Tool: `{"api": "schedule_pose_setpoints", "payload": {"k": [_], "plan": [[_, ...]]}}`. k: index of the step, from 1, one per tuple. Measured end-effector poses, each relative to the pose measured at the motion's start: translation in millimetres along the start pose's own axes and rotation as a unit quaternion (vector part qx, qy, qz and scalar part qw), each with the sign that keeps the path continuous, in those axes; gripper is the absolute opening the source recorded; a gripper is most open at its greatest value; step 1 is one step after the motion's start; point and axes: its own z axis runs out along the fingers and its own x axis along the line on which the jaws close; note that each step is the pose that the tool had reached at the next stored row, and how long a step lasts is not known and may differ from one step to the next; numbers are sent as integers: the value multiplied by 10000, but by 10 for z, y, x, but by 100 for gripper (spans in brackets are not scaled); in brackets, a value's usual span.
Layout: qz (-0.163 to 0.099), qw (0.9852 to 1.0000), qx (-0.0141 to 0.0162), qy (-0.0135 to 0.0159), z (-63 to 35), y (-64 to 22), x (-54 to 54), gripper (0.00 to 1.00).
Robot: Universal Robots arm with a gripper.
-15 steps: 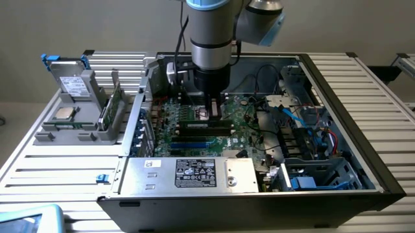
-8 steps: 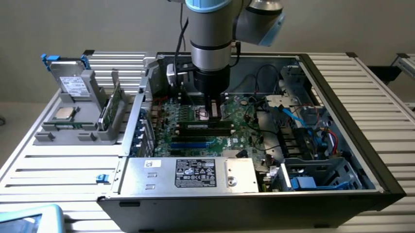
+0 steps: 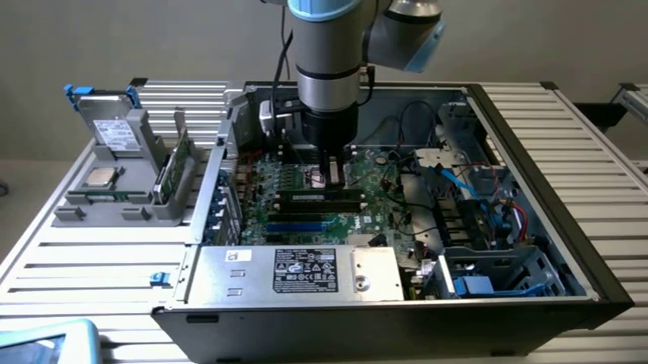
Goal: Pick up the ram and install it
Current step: 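Insert the ram into the slot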
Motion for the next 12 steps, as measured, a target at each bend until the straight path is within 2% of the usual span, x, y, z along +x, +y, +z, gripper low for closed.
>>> {"api": "schedule_pose_setpoints", "payload": {"k": [4, 12], "plan": [[9, 10000, 8, -29, 9, 2, 1, 15], [20, 10000, 8, -31, 40, 4, 1, 15]]}}
